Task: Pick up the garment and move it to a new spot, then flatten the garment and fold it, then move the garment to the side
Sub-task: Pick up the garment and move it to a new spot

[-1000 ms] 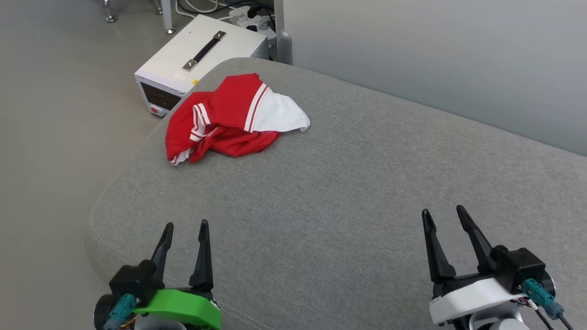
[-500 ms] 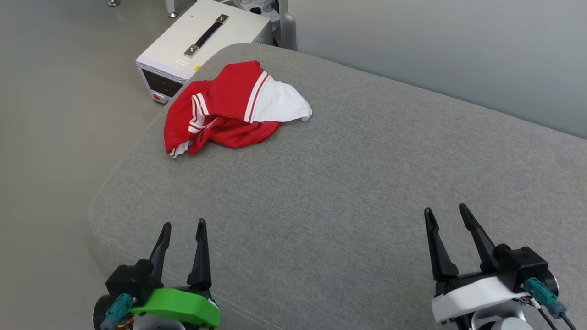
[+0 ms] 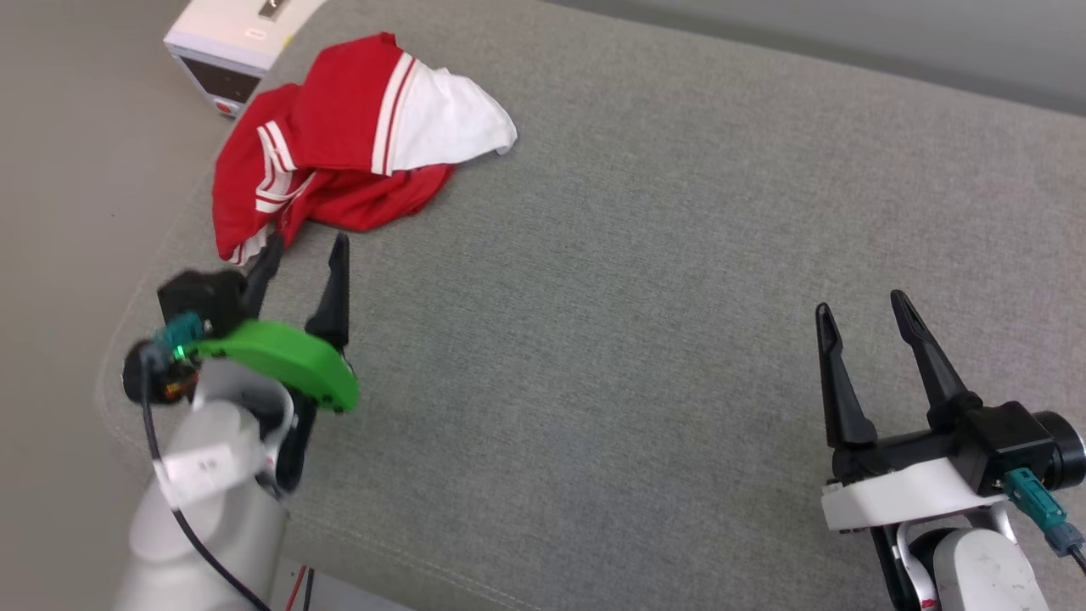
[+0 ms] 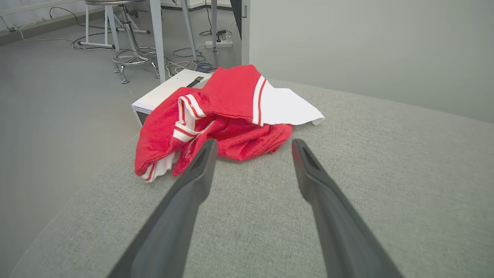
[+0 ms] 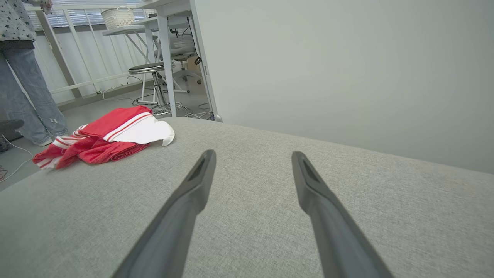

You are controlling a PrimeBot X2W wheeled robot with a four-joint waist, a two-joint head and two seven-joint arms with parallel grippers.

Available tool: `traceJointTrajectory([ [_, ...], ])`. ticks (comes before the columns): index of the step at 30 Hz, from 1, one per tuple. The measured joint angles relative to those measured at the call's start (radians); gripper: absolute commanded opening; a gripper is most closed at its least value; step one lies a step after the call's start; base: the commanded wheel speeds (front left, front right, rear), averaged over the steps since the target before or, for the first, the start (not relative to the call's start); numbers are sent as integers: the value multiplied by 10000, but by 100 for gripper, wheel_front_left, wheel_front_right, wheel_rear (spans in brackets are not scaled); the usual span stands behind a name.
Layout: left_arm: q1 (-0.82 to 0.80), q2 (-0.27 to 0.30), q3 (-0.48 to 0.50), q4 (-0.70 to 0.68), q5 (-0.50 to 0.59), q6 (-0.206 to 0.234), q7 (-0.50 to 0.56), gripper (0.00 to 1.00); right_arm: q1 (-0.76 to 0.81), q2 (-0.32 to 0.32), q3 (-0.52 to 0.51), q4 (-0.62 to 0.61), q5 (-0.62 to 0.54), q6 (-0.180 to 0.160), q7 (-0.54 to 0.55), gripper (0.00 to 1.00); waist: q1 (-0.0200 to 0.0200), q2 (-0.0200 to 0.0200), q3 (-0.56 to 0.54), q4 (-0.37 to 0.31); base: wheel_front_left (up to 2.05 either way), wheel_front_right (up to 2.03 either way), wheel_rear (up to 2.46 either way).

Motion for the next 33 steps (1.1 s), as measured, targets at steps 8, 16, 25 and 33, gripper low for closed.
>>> traceJointTrajectory([
  [8,-2871,1990,-1776,1375,-2142,-31,2080,100,-294,-161,-144,-825,-270,0,29,100,0,0,1352,-575,0,0,0],
  [16,-4592,3450,-3097,2257,-3601,-31,3854,100,-434,-332,-159,-1369,-359,0,167,100,1,0,2590,-1217,0,0,0],
  [25,-5446,3939,-3877,3603,-4518,-31,5127,100,-549,-422,-186,-1509,-401,0,165,100,1,0,3503,-1860,0,0,0],
  [33,-5551,4339,-4257,3457,-5785,-19,5135,0,-603,-366,-234,-1452,-433,0,134,100,0,0,3526,-2127,0,0,0],
])
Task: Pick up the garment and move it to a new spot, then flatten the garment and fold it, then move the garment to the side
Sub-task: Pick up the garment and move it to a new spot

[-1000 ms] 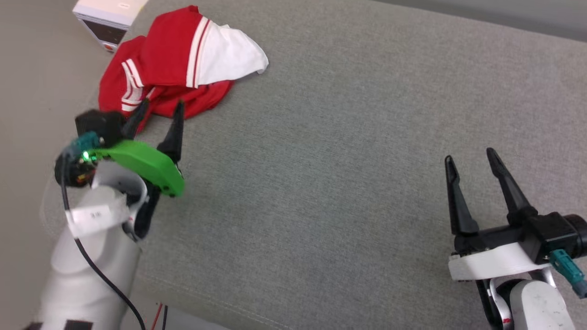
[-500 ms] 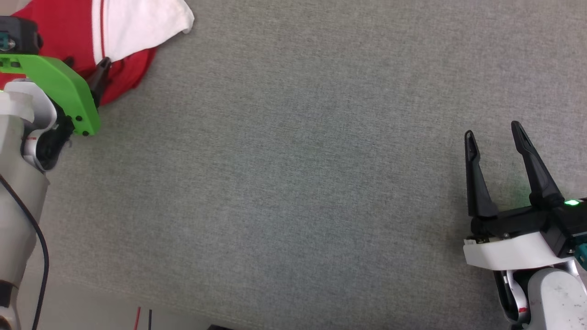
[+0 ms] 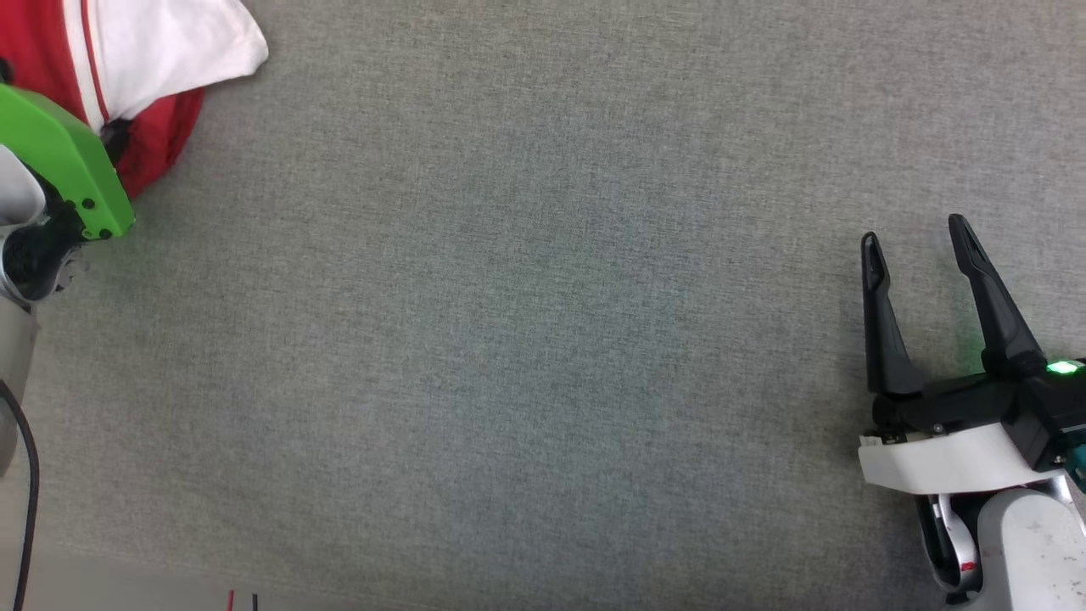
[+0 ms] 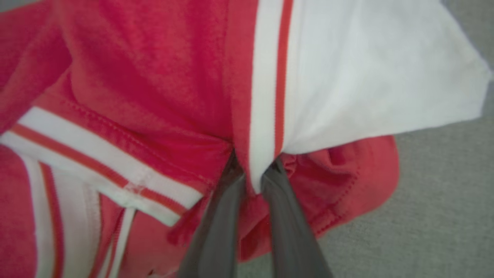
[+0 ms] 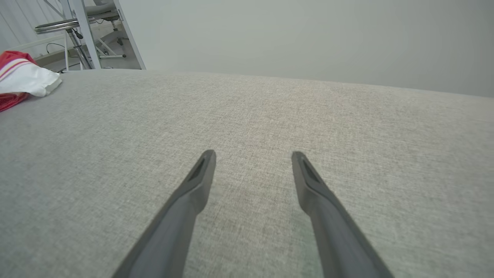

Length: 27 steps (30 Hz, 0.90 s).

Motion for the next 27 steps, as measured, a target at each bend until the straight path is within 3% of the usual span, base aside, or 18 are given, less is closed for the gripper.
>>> traceJointTrajectory([
  [15,976,140,-458,-385,422,-10,-5156,0,108,270,270,1112,299,0,-130,100,0,0,-2018,-128,0,0,0],
  [20,1238,437,-525,-1106,777,146,-5473,0,302,353,199,1080,537,0,-130,100,0,-1,-2863,-257,0,0,0],
  [27,1476,474,-773,-3010,1045,832,-5122,0,483,380,42,1076,1106,0,-132,100,-1,0,-3842,-613,0,0,0],
])
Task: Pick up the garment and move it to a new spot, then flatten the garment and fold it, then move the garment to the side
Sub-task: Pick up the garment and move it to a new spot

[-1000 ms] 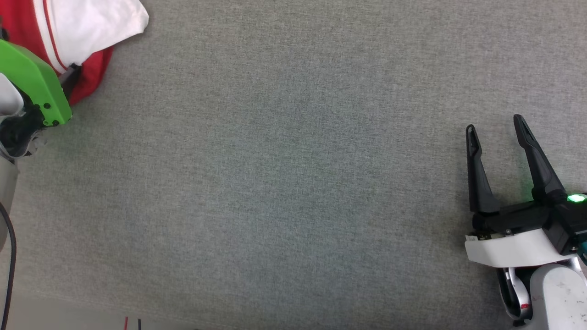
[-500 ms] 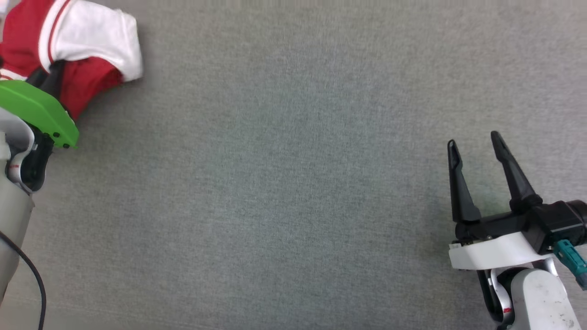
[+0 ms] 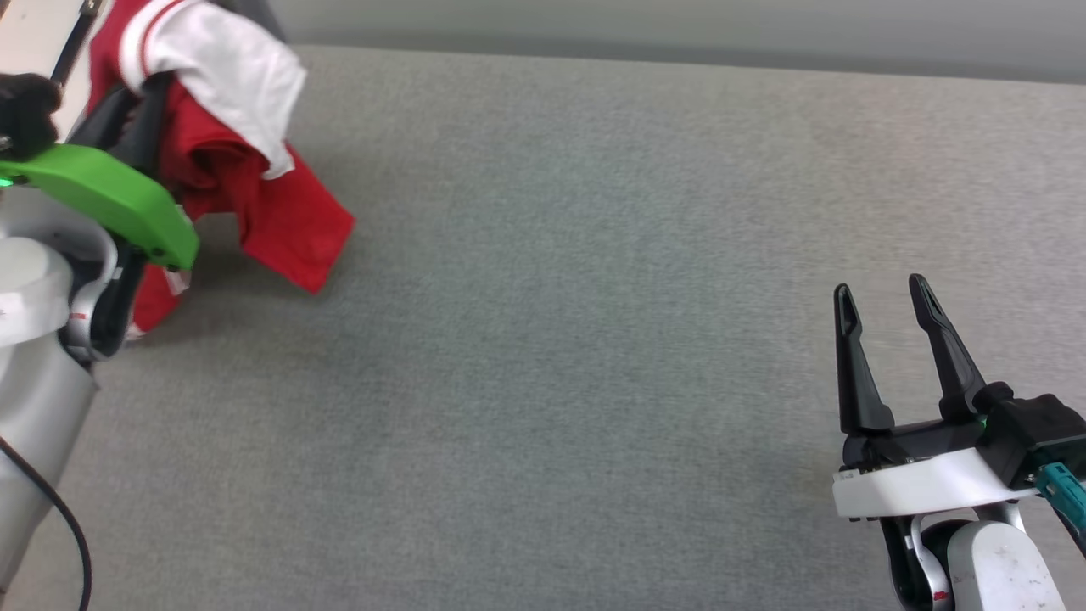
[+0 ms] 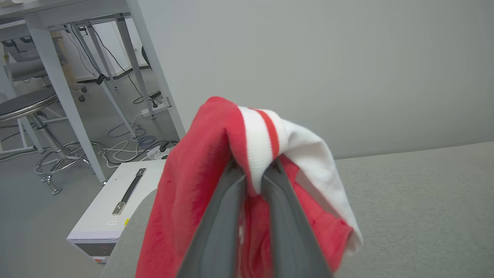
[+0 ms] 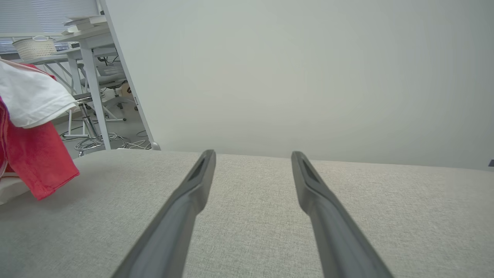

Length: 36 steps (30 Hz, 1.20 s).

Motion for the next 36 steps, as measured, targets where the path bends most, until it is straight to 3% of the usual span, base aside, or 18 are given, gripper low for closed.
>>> traceJointTrajectory([
  [7,54,-470,-385,-1724,280,704,422,0,107,13,-188,27,278,0,0,100,0,0,-446,-739,0,0,0],
  [15,-486,-1818,-897,-2151,988,1287,-27,0,135,10,-474,42,366,0,0,100,0,0,-703,-1657,0,0,0],
  [20,-170,-2999,-1804,-1580,1277,1319,-224,0,146,8,-562,71,460,0,0,100,0,0,-778,-2181,0,0,0],
  [26,1453,-4466,-3214,-499,1430,1262,-357,0,150,12,-715,107,466,0,0,100,0,0,-822,-2726,0,0,0],
  [34,2620,-5530,-4740,1233,1680,802,-115,0,169,10,-796,221,414,0,0,100,0,0,-876,-2786,0,0,0],
  [35,2672,-5605,-4832,1417,1680,727,-105,33,172,10,-761,251,407,0,0,100,0,0,-884,-2755,0,0,0],
  [36,2691,-5682,-4945,1578,1691,679,-107,100,176,8,-731,286,399,0,0,100,0,0,-895,-2718,0,0,0],
])
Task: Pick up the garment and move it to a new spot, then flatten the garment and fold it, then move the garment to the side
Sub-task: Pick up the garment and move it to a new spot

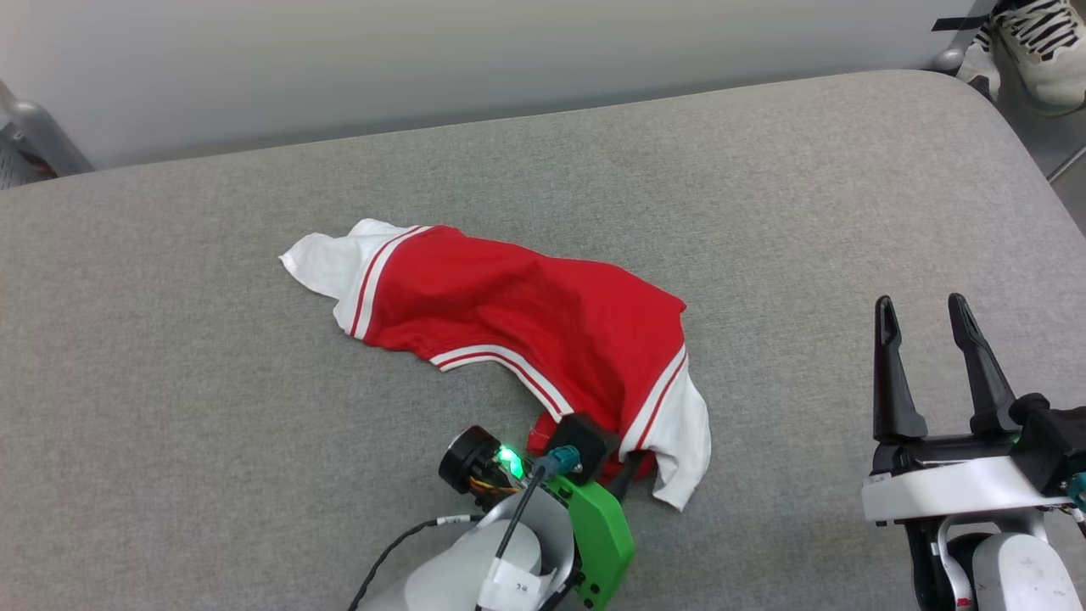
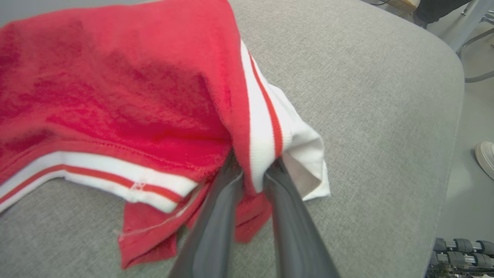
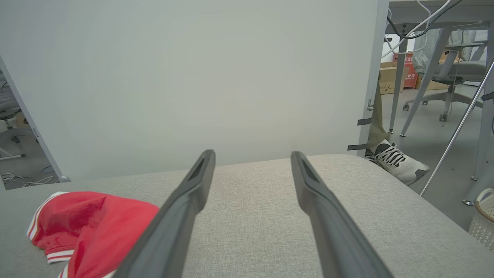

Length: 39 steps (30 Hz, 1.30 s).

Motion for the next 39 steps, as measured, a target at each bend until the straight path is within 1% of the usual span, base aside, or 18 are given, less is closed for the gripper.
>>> traceJointTrajectory([
  [3,9,-184,-98,284,0,-169,-36,100,28,4,77,105,-2,0,0,100,0,0,-35,136,0,0,0],
  [6,-8,-253,36,355,-6,-205,-309,100,91,2,79,226,-31,0,0,100,0,0,-99,308,0,0,0],
  [9,-31,-236,514,136,-42,-199,-556,100,219,4,105,332,-79,0,0,100,0,0,-224,481,0,0,0],
  [11,-30,-105,922,-198,-140,-186,-606,100,233,4,86,376,-92,0,0,100,0,0,-325,593,0,0,0],
  [13,-20,159,1348,-740,-228,-313,-642,100,283,2,65,407,-94,0,0,100,0,0,-448,730,0,0,0],
  [15,-6,502,1958,-1394,-240,-332,-644,100,403,0,31,462,-105,0,0,100,0,0,-555,877,0,0,0],
  [18,140,1174,2754,-2253,-222,-366,-644,100,572,4,21,545,-138,0,0,100,0,0,-721,1122,0,0,0],
  [19,273,1394,3018,-2535,-186,-320,-644,100,624,4,21,564,-178,0,0,100,0,0,-781,1211,0,0,0],
  [22,744,1919,3900,-3302,33,4,-644,100,677,2,10,598,-211,0,0,100,0,0,-954,1475,0,0,0],
  [24,1097,2113,4498,-3739,146,188,-644,100,755,4,29,623,-215,0,0,100,0,0,-1060,1618,0,0,0],
  [27,1786,2334,5237,-4347,466,244,-644,100,856,2,75,692,-284,0,0,100,0,0,-1205,1816,0,0,0],
  [30,2624,2337,6103,-5022,779,253,-644,100,1000,4,105,725,-303,0,0,100,0,0,-1315,1984,0,0,0],
  [32,3211,2232,6590,-5448,1114,228,-646,100,1077,4,109,780,-345,0,0,100,0,0,-1374,2069,0,0,0],
  [35,4128,1900,7252,-5994,1726,31,-644,100,1191,4,123,832,-374,0,0,100,0,0,-1452,2154,0,0,0],
  [36,4453,1703,7532,-6163,1868,-46,-644,100,1228,4,121,857,-376,0,0,100,0,0,-1475,2175,0,0,0],
  [39,5169,1262,8073,-6426,2410,-372,-644,100,1250,2,115,890,-382,0,0,100,0,0,-1510,2224,0,0,0],
])
